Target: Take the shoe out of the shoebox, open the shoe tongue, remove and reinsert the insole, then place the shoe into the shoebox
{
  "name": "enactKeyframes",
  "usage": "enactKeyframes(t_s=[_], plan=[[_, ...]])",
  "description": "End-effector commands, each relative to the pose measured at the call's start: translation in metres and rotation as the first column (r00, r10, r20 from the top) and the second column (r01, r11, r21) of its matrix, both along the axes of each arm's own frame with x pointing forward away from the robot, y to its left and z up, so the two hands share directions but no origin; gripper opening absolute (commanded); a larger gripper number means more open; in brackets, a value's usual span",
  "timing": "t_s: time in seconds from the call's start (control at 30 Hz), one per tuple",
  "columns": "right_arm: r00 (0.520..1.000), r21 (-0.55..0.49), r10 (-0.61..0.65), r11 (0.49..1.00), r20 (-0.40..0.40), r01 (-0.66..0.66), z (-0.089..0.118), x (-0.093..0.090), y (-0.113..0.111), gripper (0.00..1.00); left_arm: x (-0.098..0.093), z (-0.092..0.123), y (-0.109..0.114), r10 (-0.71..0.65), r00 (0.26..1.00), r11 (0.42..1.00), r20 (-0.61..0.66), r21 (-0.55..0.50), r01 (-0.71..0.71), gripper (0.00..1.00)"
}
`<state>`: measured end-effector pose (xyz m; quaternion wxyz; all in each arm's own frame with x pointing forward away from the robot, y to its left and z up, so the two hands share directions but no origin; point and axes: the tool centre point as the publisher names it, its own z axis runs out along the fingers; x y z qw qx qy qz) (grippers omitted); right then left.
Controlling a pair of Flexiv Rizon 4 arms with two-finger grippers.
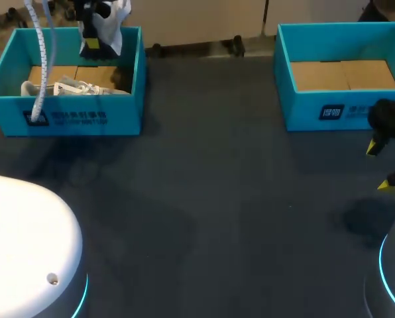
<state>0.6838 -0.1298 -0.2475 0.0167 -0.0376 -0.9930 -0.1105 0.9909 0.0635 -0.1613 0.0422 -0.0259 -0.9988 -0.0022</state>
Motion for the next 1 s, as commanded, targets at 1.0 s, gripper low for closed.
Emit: enactKeyframes(t_s=[1.0], plan=[[1.0,-0.003,0.0,1.0,0.001,0.0,-0.001,0.0,0.001,1.0,0.051,-0.001,0.072,-0.034,0.998,0.999,-0.053,-0.01,0.033,0.0]])
